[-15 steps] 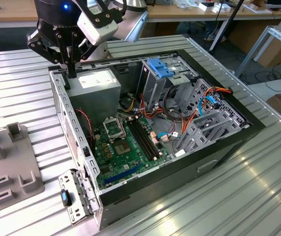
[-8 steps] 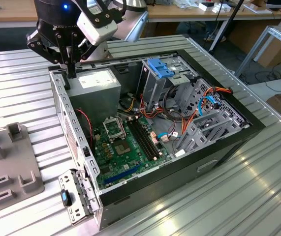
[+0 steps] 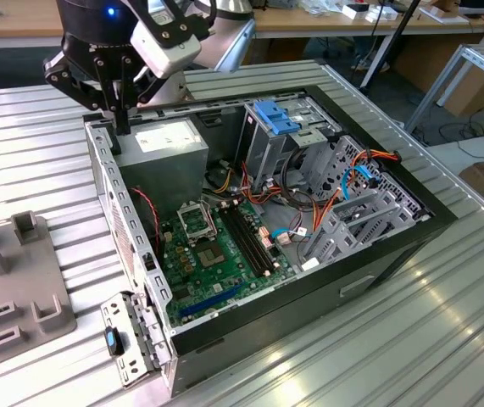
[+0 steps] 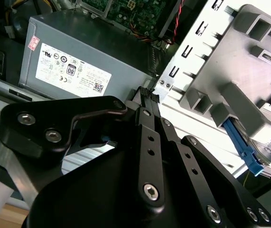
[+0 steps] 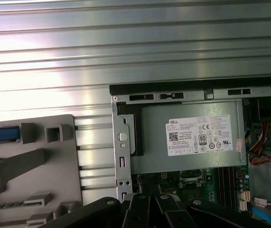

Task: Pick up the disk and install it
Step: 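Reach for the disk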

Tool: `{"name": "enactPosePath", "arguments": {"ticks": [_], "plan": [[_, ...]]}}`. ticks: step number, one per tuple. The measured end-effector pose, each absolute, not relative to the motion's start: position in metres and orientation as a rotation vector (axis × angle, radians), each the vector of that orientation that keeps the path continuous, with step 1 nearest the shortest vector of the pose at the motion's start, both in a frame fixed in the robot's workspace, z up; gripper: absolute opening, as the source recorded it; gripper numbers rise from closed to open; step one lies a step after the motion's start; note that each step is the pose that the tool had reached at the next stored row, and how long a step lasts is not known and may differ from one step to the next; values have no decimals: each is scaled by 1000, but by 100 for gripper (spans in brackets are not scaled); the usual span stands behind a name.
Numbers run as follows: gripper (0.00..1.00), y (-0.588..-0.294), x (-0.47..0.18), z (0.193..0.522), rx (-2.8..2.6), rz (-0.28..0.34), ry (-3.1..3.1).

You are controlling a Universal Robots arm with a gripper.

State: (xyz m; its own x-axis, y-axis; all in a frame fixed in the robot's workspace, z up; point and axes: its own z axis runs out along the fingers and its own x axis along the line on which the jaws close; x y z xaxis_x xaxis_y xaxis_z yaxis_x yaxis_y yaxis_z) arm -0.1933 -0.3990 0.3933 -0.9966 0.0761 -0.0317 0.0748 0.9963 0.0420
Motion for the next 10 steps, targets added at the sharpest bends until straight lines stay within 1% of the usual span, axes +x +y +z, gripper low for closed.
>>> {"name": "enactPosePath", "arguments": {"ticks": [10], "plan": [[11,-399,-209,393,118,64,3105]]}}
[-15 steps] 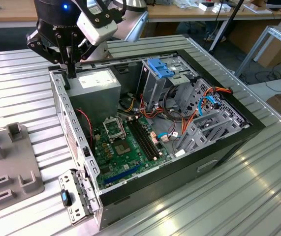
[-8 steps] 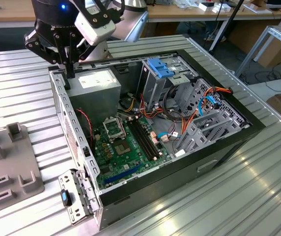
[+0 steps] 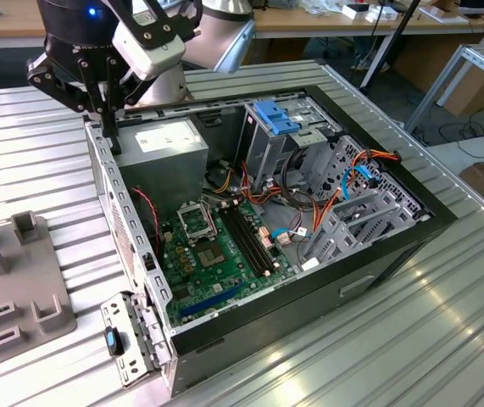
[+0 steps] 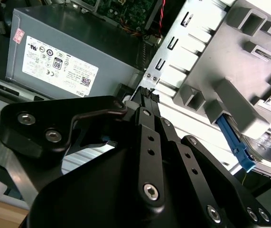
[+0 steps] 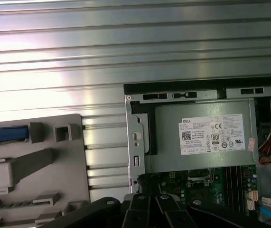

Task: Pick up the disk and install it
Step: 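Reach for the disk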

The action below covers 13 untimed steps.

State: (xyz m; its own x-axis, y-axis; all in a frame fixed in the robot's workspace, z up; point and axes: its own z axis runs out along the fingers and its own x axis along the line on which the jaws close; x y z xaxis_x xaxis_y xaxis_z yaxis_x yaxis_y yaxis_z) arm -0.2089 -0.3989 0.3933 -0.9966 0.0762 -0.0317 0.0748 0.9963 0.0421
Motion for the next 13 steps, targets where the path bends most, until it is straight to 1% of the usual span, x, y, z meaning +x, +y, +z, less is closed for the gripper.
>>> {"name": "enactPosePath", "arguments": {"ticks": [13], "plan": [[11,-399,-221,393,117,64,3105]]}}
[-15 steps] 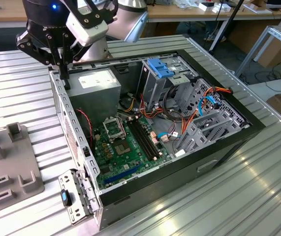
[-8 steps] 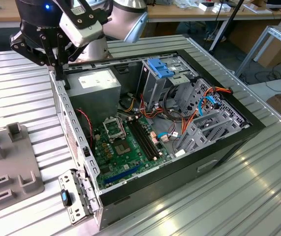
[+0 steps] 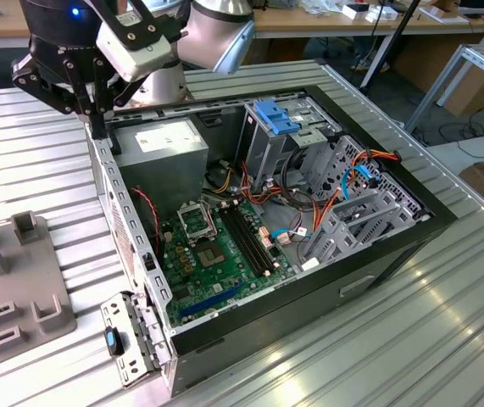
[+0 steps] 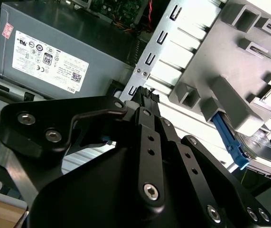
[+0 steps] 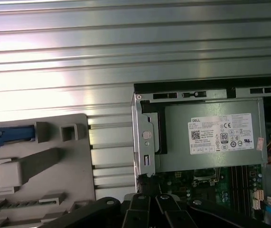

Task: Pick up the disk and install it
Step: 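Reach for the disk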

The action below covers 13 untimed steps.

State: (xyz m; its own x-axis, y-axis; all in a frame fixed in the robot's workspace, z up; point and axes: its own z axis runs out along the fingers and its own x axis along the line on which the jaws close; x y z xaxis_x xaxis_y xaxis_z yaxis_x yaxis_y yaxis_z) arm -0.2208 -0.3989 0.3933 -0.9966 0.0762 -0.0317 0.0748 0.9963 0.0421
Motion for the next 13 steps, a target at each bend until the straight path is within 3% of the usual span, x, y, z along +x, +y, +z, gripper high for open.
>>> {"name": "enactPosePath", "arguments": {"ticks": [13], "plan": [[11,-399,-267,393,118,64,3105]]}}
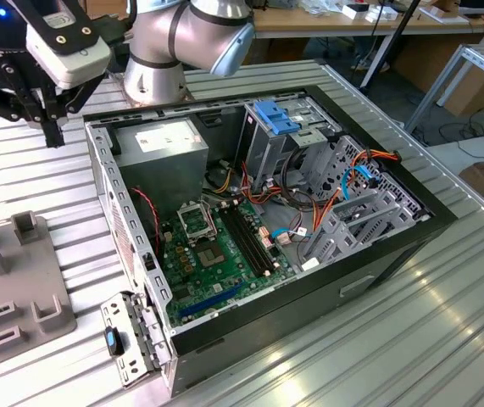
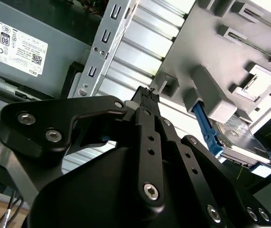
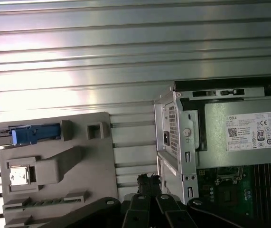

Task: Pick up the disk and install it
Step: 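Reach for the disk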

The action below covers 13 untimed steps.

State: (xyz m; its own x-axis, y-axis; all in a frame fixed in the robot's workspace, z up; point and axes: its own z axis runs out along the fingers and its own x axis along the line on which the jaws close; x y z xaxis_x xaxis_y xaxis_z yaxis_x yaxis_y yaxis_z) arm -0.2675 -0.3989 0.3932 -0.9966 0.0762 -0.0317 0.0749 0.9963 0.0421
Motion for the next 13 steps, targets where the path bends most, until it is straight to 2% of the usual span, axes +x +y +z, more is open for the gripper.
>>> {"name": "enactPosePath", "arguments": {"ticks": [13], "plan": [[11,-399,-302,393,117,63,3105]]}}
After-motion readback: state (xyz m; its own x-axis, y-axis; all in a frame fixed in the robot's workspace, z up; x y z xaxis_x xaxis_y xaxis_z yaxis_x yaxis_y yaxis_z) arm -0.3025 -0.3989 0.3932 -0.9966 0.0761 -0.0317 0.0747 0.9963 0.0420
